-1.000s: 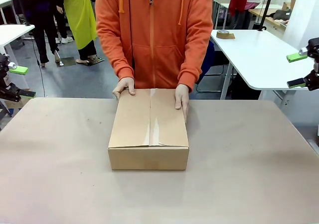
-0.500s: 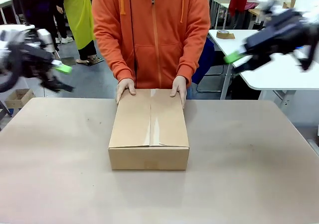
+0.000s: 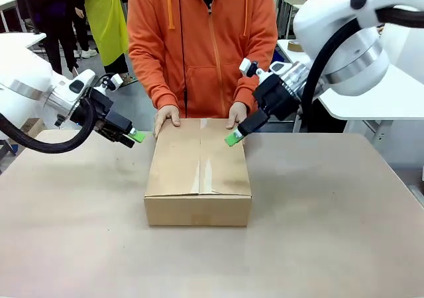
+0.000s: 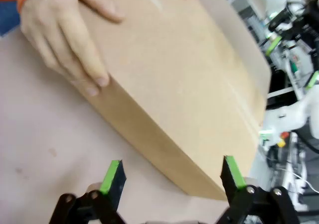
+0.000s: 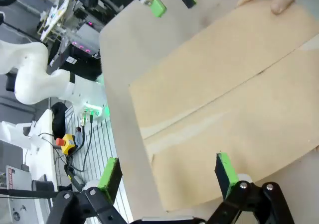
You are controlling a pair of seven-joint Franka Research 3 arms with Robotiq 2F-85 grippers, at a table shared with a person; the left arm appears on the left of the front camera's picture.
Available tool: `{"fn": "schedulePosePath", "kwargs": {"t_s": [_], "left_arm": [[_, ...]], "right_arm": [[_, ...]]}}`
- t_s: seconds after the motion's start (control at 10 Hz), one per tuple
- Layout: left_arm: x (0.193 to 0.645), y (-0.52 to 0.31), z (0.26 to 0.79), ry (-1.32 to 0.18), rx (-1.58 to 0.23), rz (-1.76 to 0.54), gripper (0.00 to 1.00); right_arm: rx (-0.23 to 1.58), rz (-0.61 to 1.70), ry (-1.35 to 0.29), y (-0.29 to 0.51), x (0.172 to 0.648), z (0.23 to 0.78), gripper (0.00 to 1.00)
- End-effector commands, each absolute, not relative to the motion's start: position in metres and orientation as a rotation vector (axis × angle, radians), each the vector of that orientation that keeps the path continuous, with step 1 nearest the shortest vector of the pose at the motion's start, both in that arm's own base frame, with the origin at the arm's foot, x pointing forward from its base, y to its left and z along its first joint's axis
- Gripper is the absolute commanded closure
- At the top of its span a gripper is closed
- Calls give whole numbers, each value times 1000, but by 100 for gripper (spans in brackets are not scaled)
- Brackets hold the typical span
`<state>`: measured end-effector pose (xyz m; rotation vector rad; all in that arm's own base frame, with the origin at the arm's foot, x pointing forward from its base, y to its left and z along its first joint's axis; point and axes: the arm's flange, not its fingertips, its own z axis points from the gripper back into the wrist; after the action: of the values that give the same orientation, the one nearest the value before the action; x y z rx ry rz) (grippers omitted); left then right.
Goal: Pack the gift set into the box.
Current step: Press and hold the closed box until the human finishes sealing it.
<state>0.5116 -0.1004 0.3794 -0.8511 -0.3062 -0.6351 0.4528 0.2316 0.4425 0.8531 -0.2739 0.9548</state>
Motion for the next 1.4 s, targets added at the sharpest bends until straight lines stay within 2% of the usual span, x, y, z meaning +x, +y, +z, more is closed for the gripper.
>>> {"fn": "schedulePosePath", "kwargs": {"t_s": [0.0, 0.1, 0.2, 0.3, 0.4, 0.5, 0.6, 0.8, 0.9, 1.1, 1.2, 1.3], "left_arm": [[515, -127, 398, -316, -876, -697, 0], [512, -100, 379, -306, -851, -635, 0], [511, -118, 383, -414, -913, -808, 0], [511, -131, 390, -717, -911, -1045, 0], [501, -143, 393, -979, -925, -1300, 0], [494, -151, 390, -1079, -907, -1503, 0], [494, -158, 382, -1119, -910, -1601, 0], [497, -170, 368, -1149, -942, -1713, 0], [499, -176, 361, -1162, -957, -1701, 0], [499, -184, 350, -1118, -1042, -1665, 0], [503, -183, 344, -1144, -1014, -1663, 0], [511, -185, 335, -1109, -1029, -1618, 0]], "right_arm": [[841, 917, -283, 227, 437, 479, 0], [853, 955, -274, 232, 453, 443, 0], [924, 1135, -376, 248, 455, 434, 0], [993, 1277, -624, 252, 459, 429, 0], [968, 1328, -804, 249, 459, 422, 0], [999, 1385, -923, 247, 459, 416, 0], [1010, 1367, -1021, 244, 468, 407, 0], [1037, 1417, -1044, 244, 478, 386, 0], [984, 1425, -1007, 246, 487, 371, 0], [1034, 1385, -900, 244, 504, 339, 0], [995, 1365, -875, 243, 508, 331, 0], [1019, 1373, -875, 244, 508, 327, 0]]}}
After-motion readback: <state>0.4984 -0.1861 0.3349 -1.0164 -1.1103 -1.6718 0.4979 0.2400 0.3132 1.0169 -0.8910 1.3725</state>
